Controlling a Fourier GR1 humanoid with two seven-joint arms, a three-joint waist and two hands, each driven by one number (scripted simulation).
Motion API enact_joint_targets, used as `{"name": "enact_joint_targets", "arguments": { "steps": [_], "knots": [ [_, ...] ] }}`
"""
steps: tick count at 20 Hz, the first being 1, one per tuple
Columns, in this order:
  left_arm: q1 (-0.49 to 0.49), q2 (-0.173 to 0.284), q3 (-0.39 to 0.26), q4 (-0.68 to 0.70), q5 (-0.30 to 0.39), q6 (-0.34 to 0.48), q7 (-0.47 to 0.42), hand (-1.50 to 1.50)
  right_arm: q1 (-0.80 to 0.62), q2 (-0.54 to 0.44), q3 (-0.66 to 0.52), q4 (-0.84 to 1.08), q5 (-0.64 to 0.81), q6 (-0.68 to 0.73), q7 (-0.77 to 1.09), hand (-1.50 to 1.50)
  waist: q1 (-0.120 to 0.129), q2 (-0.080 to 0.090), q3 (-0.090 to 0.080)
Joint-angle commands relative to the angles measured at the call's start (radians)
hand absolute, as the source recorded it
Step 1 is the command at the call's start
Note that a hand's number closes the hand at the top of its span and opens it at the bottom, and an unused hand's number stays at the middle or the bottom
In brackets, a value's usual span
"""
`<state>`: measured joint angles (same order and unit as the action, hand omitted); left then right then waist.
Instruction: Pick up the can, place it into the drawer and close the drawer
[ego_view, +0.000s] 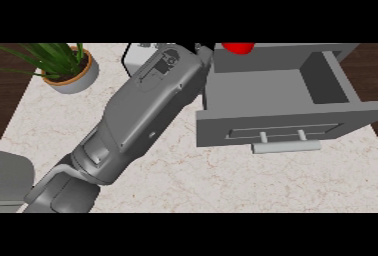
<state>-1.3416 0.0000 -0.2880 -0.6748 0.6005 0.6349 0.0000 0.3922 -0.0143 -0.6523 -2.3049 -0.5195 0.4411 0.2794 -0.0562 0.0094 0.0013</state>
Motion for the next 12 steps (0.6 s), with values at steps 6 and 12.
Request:
{"name": "enact_joint_targets", "arguments": {
  "steps": [6, 12],
  "knots": [
    [-0.065, 0.000, -0.147, 0.096, 0.153, 0.096, -0.054, 1.50, -0.011, -0.005, 0.018, -0.026, -0.032, 0.006, 0.037, -1.50, -0.036, 0.005, 0.001],
    [-0.014, 0.000, -0.221, 0.144, 0.211, 0.068, -0.106, 1.50, -0.067, -0.044, -0.009, 0.074, -0.014, 0.011, 0.012, -1.50, -0.030, 0.009, 0.001]
  ]
}}
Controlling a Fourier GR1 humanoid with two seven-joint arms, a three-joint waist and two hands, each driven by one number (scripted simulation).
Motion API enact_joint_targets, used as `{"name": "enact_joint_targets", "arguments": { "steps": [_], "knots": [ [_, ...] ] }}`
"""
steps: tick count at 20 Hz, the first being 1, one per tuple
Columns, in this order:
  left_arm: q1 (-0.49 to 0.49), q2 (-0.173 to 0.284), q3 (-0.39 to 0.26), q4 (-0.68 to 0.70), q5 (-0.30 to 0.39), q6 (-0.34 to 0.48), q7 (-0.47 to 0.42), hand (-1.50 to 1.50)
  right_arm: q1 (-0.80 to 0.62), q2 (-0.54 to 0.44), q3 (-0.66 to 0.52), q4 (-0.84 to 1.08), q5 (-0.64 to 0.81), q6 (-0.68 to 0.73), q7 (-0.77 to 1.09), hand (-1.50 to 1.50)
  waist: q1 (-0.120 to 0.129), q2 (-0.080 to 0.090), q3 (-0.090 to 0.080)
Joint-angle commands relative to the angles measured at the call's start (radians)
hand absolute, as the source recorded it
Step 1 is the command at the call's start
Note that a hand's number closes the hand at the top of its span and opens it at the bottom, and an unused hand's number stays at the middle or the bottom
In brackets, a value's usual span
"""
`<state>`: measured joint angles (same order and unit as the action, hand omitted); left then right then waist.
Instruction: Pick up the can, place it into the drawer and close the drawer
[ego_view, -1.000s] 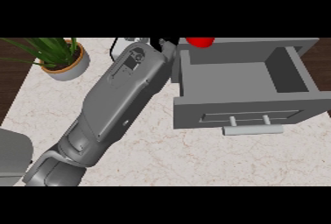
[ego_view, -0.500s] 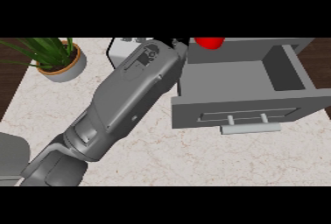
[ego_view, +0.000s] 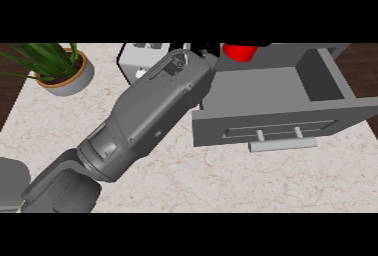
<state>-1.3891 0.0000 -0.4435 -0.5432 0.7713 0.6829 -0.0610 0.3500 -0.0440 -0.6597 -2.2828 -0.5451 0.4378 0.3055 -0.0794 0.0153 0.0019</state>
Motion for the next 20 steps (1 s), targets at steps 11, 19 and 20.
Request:
{"name": "enact_joint_targets", "arguments": {
  "steps": [11, 19, 20],
  "knots": [
    [-0.018, 0.000, -0.127, 0.095, 0.117, 0.072, -0.049, -1.50, -0.042, -0.003, 0.025, -0.015, 0.030, -0.029, 0.043, -1.50, -0.008, 0.007, 0.000],
    [0.003, 0.000, -0.159, 0.095, 0.188, 0.129, -0.108, -1.50, -0.009, 0.021, 0.031, -0.079, 0.006, -0.017, 0.052, -1.50, -0.036, 0.008, 0.000],
    [0.027, 0.000, -0.163, 0.079, 0.196, 0.101, -0.146, -1.50, -0.035, -0.013, 0.012, -0.032, -0.005, -0.003, 0.035, -1.50, -0.026, 0.008, 0.000]
  ]
}}
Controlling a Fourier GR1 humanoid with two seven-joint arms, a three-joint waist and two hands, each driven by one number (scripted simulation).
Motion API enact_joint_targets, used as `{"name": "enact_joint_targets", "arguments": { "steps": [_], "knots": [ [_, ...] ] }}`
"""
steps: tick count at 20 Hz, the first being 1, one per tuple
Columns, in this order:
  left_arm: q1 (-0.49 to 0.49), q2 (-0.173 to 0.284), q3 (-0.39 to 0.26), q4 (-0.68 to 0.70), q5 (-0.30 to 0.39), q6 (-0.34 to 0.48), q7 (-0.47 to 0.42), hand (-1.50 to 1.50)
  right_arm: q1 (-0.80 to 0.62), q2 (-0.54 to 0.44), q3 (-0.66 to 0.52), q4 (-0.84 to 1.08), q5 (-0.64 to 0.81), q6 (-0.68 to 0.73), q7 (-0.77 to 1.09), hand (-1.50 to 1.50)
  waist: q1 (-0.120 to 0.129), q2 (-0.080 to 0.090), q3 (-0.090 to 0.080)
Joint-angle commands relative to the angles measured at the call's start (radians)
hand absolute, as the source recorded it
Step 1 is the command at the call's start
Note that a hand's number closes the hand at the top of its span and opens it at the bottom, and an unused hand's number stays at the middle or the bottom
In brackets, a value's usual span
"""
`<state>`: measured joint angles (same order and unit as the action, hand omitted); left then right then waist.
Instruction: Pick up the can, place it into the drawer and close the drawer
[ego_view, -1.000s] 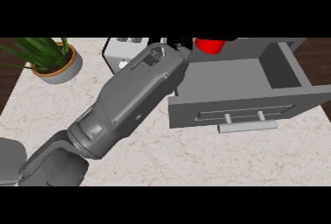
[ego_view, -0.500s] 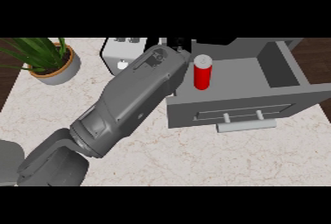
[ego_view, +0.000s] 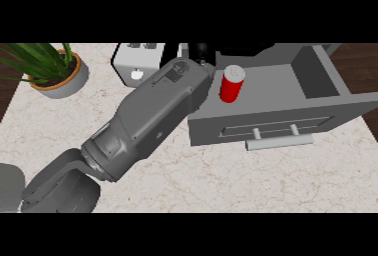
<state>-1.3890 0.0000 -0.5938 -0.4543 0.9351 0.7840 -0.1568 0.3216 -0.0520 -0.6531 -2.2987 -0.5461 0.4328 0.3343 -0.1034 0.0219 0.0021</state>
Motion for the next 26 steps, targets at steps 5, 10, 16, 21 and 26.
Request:
{"name": "enact_joint_targets", "arguments": {
  "steps": [5, 10, 16, 21, 26],
  "knots": [
    [-0.050, 0.000, 0.002, -0.006, 0.047, -0.003, -0.022, -1.50, -0.055, -0.042, -0.035, -0.055, 0.196, 0.053, -0.137, -1.50, 0.026, -0.004, 0.000],
    [0.015, 0.000, 0.016, -0.013, 0.082, -0.032, -0.145, -1.50, -0.064, -0.019, 0.031, -0.121, 0.300, 0.103, -0.211, -1.50, 0.018, 0.003, 0.000],
    [-0.055, 0.000, -0.013, -0.030, 0.085, 0.032, -0.133, -1.50, -0.176, -0.042, 0.152, -0.161, 0.549, 0.075, -0.218, -1.50, 0.057, -0.004, -0.001],
    [-0.025, 0.000, -0.017, -0.046, 0.109, 0.015, -0.117, -1.50, -0.286, -0.057, 0.300, -0.110, 0.794, 0.049, -0.205, -1.50, 0.083, -0.006, -0.002],
    [-0.013, 0.000, 0.001, -0.055, 0.106, 0.013, -0.117, -1.50, -0.347, -0.046, 0.433, 0.015, 1.049, -0.013, -0.305, -1.50, 0.106, -0.013, -0.002]
  ]
}}
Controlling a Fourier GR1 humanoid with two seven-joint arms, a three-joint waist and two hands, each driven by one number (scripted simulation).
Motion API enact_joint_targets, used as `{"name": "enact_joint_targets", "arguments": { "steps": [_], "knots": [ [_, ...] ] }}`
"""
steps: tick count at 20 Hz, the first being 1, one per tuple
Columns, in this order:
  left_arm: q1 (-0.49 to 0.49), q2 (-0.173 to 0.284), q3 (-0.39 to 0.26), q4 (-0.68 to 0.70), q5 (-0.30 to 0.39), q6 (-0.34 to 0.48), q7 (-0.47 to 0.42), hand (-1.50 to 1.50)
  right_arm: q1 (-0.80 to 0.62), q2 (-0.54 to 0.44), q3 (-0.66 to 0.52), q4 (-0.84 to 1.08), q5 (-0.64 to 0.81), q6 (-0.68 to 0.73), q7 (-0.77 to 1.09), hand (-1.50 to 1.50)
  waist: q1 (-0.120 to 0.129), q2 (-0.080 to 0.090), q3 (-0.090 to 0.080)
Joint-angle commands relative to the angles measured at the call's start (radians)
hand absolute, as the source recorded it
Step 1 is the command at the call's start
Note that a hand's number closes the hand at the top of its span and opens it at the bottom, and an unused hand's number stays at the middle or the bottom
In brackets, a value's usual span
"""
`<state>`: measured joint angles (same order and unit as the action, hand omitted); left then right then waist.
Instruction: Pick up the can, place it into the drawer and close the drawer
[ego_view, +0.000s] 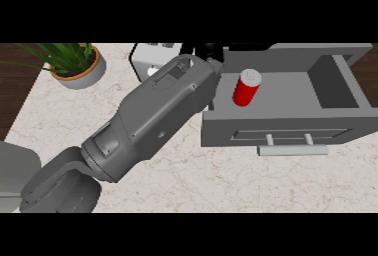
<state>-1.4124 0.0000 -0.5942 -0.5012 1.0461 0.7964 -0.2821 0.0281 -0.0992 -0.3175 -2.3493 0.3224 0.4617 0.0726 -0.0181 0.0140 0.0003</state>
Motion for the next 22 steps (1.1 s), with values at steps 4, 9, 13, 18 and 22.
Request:
{"name": "enact_joint_targets", "arguments": {
  "steps": [4, 9, 13, 18, 22],
  "knots": [
    [0.011, 0.000, 0.006, -0.026, -0.018, 0.016, 0.047, -1.50, -0.166, 0.011, 0.218, 0.161, 0.354, -0.126, -0.007, -1.50, 0.027, -0.009, -0.001],
    [0.013, 0.047, 0.019, -0.038, -0.042, -0.023, 0.080, -1.50, -0.287, -0.001, 0.299, 0.433, 0.532, -0.253, -0.101, -1.50, 0.046, -0.007, 0.000],
    [-0.010, 0.096, 0.028, -0.066, -0.060, 0.007, 0.156, -1.50, -0.331, -0.032, 0.332, 0.565, 0.606, -0.295, -0.150, -1.50, 0.038, -0.013, 0.000],
    [0.077, 0.140, 0.019, -0.125, -0.091, -0.021, 0.130, -1.50, -0.475, -0.073, 0.359, 0.802, 0.725, -0.350, -0.168, -1.50, 0.052, -0.009, -0.001],
    [0.081, 0.192, 0.009, -0.217, -0.112, 0.036, 0.199, -1.50, -0.518, -0.039, 0.386, 0.987, 0.823, -0.476, -0.167, -1.50, 0.062, -0.014, 0.000]
  ]
}}
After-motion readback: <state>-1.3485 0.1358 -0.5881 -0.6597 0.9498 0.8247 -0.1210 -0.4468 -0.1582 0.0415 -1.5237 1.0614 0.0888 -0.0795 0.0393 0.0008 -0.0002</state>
